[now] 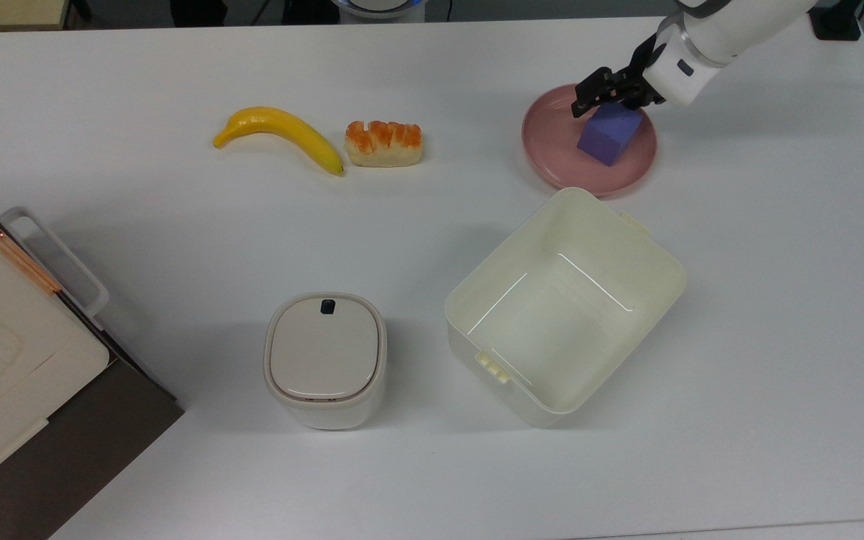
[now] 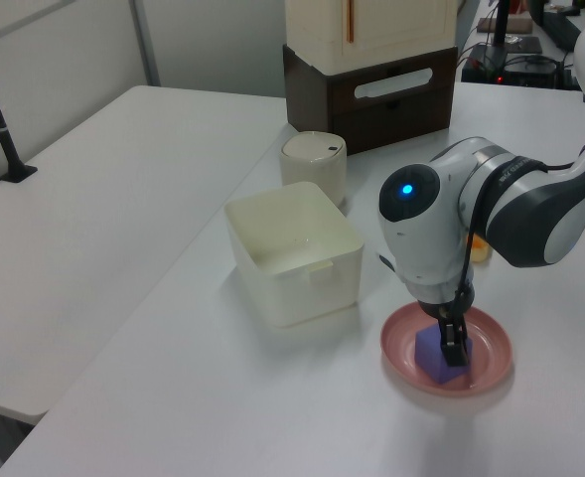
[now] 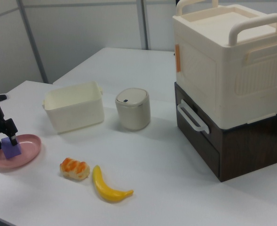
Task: Put the cube on the table
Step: 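Close the gripper on the purple cube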
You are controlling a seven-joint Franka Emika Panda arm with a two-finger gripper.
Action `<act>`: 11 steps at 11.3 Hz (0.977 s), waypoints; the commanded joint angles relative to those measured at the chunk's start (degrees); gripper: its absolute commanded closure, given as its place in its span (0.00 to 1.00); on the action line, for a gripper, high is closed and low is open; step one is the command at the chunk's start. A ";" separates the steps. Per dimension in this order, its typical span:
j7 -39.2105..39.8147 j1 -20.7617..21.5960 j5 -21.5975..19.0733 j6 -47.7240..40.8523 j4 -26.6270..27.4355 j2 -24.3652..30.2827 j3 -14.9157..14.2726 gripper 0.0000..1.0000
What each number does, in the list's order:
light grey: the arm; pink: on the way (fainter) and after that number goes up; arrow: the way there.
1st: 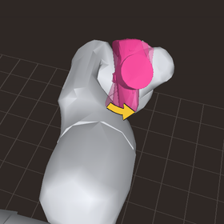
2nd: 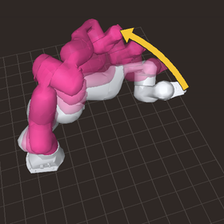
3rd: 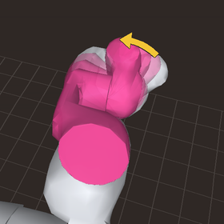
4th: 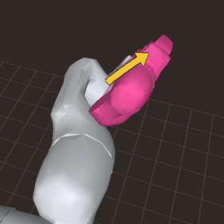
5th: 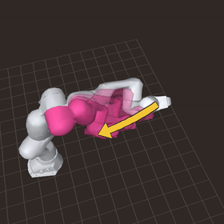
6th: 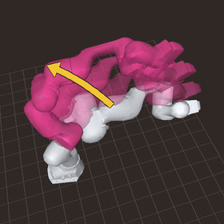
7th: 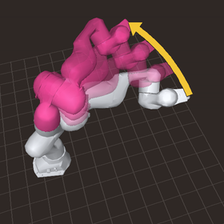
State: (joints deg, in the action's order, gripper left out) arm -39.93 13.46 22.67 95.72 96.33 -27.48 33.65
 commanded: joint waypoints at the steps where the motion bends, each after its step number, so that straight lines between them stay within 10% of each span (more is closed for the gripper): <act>1: -1.03 -0.10 1.06 0.26 -0.18 -0.12 -0.34 0.80; 2: -1.11 -0.37 0.97 0.26 -0.18 -0.21 -0.34 1.00; 11: -1.20 -5.46 0.27 1.23 -0.44 4.52 -0.43 1.00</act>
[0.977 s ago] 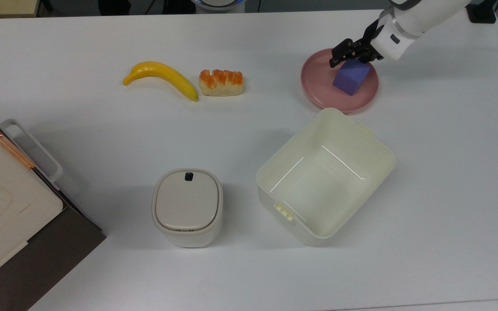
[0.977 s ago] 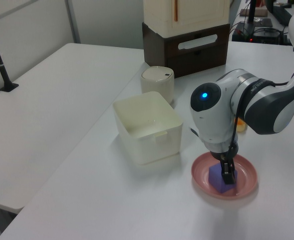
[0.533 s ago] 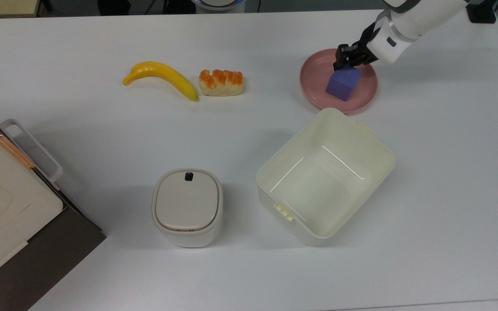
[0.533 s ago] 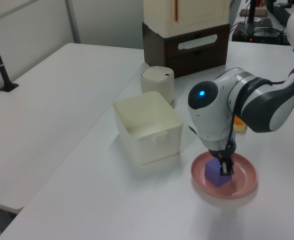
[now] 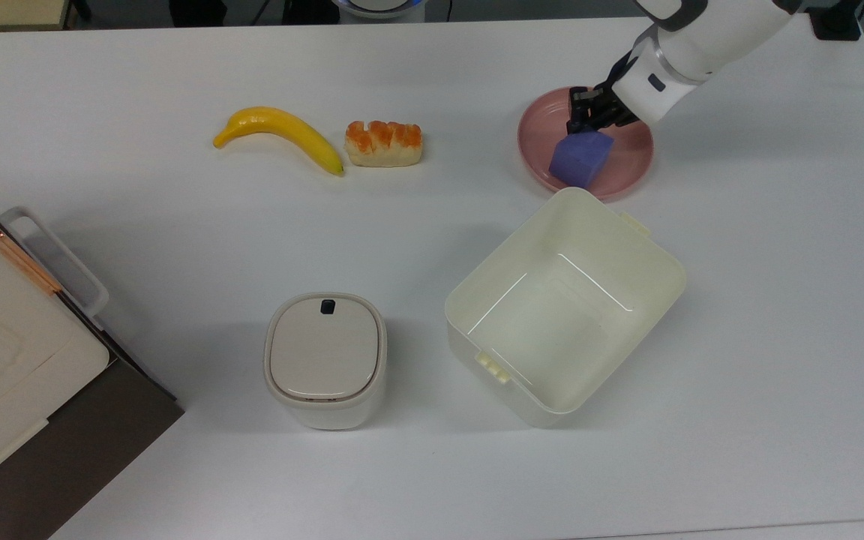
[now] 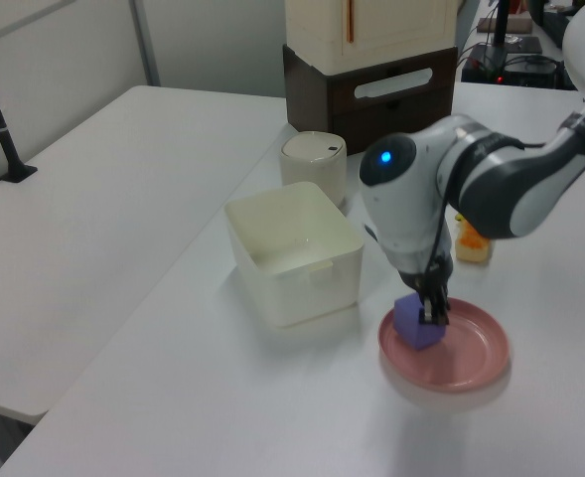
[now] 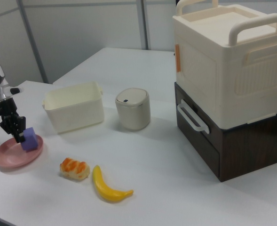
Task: Put the cube on the table
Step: 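Close the gripper on the purple cube, then lift the purple cube off the plate and carry it toward the bread roll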
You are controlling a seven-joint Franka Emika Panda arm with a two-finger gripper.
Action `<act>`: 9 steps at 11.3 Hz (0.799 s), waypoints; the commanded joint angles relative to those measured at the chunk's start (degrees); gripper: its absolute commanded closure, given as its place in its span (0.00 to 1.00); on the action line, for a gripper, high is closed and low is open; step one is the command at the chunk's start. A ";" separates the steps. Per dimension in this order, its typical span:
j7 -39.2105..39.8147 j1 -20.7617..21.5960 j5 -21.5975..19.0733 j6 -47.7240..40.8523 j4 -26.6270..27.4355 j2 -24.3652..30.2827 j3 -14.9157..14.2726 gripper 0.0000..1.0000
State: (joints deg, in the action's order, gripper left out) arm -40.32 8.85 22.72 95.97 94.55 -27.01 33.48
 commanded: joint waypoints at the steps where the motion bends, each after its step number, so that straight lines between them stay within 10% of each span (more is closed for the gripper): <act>1: -0.73 -2.24 0.13 0.97 1.34 5.12 -0.25 1.00; 9: -0.55 -17.88 0.57 0.27 -0.33 7.50 -2.00 1.00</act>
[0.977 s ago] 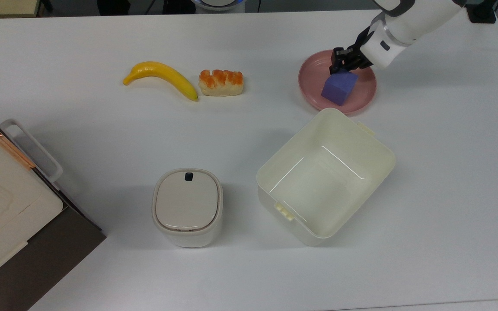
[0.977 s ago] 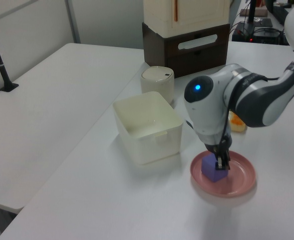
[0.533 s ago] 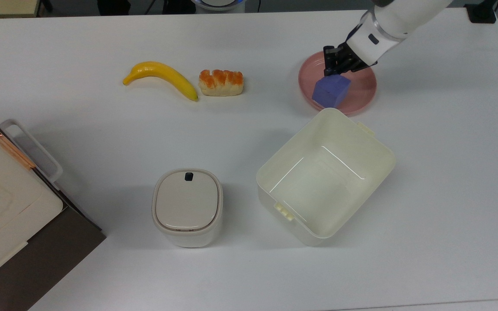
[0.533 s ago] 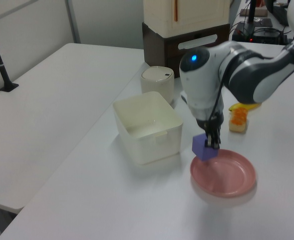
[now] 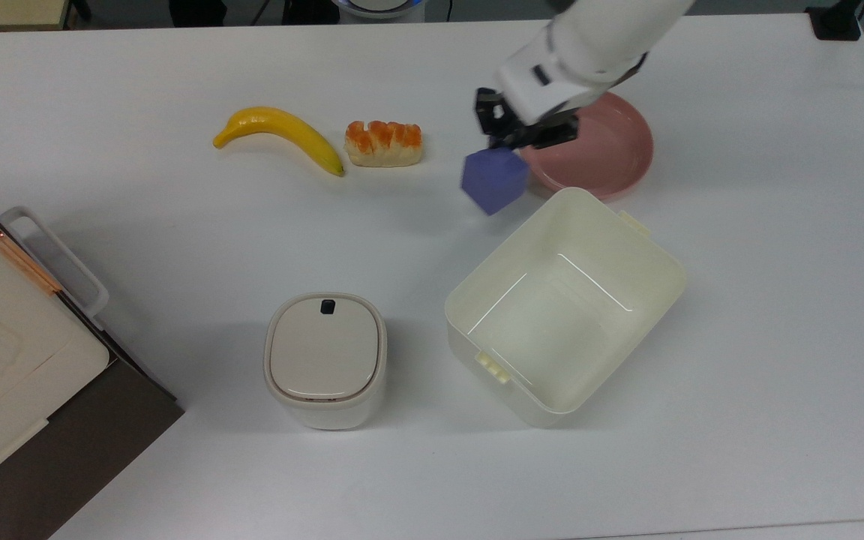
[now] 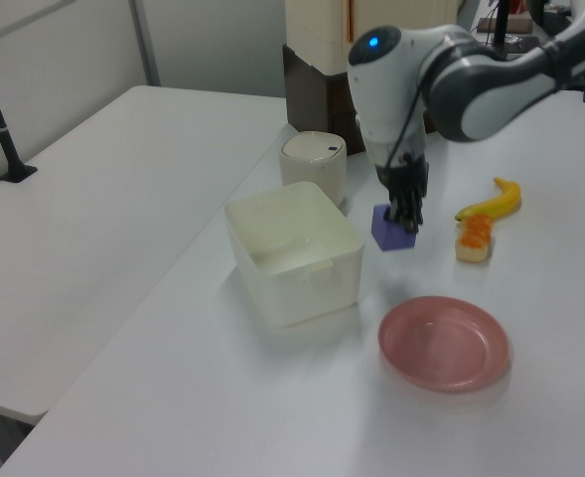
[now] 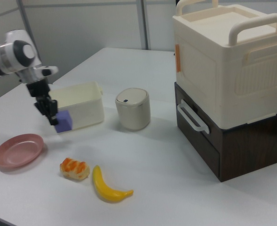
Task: Put the cube on the table
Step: 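Lift the purple cube off the plate and carry it toward the bread roll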
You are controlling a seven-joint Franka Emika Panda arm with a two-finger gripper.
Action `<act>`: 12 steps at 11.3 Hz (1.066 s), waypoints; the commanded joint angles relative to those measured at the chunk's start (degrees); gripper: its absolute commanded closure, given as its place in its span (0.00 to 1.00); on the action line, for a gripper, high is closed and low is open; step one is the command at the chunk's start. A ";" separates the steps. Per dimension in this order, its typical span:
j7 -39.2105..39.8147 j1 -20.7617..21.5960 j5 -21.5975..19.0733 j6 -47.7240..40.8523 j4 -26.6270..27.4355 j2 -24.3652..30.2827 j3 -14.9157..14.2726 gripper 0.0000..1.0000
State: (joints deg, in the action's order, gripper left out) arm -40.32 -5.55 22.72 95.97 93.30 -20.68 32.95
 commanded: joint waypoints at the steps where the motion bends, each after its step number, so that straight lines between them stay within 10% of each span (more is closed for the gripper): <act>1: -0.37 -4.38 0.84 0.44 0.92 0.91 -4.10 1.00; 5: 2.62 -4.65 4.25 0.80 2.06 -1.63 -11.15 1.00; 6: 1.75 -4.65 4.35 0.80 2.06 -1.55 -11.42 0.93; 8: 0.07 -4.65 4.44 0.80 2.15 -1.46 -11.68 0.47; 12: 0.07 -4.65 4.79 0.62 2.15 -1.38 -11.68 0.38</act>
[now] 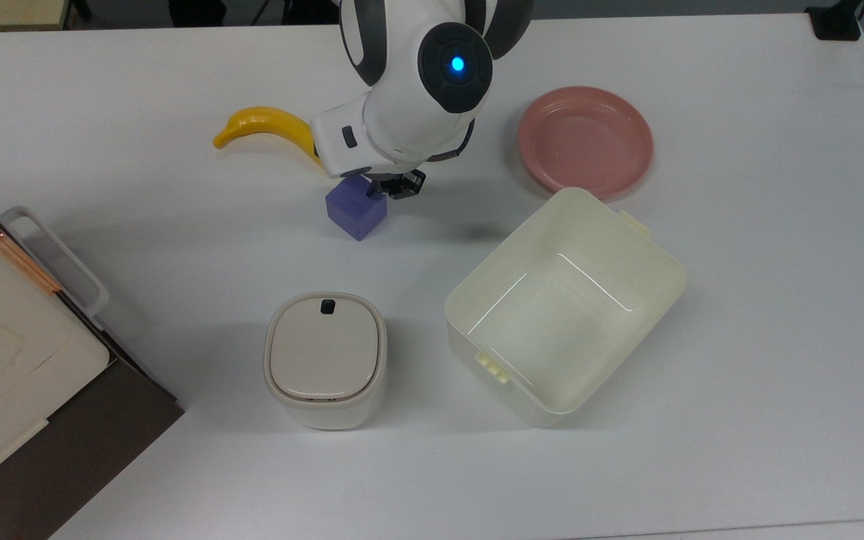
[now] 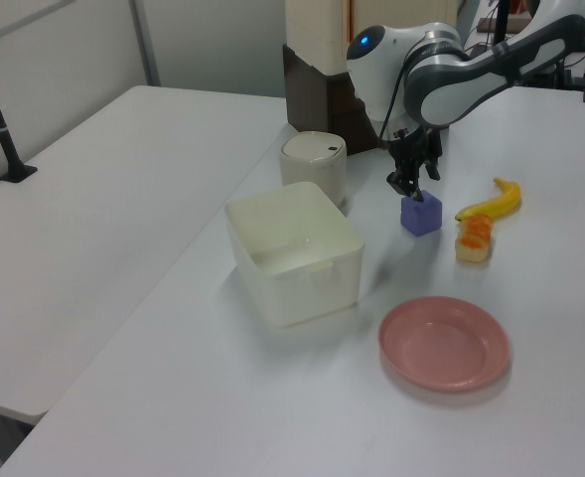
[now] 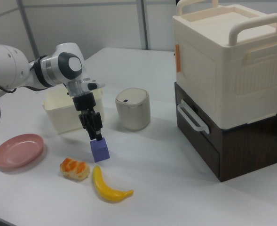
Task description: Put the cube on the table
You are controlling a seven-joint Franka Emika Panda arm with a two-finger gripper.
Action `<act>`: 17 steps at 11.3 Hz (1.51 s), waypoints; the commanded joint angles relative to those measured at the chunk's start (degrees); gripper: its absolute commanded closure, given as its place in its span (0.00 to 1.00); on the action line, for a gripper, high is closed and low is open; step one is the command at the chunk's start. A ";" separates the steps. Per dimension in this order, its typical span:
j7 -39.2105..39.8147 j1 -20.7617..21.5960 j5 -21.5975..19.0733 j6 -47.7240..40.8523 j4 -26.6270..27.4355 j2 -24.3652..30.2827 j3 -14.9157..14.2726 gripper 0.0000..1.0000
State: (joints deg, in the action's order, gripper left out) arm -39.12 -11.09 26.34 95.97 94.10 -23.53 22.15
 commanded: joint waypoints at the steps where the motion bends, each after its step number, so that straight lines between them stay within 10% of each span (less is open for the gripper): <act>1: -0.96 0.72 1.17 0.36 1.18 1.82 -0.97 0.38; 4: 6.30 -3.92 -0.14 0.18 -1.18 9.88 -1.67 0.35; 8: 19.85 -5.17 -12.88 -7.10 -8.83 15.88 -9.66 0.23; 10: 24.94 -4.47 -19.19 -9.56 -11.03 18.42 -16.41 0.00; 17: 26.90 4.05 -24.84 -17.75 -12.89 24.85 -22.42 0.00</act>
State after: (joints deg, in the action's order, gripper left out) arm -12.71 -9.86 3.46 79.86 80.57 -0.44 1.50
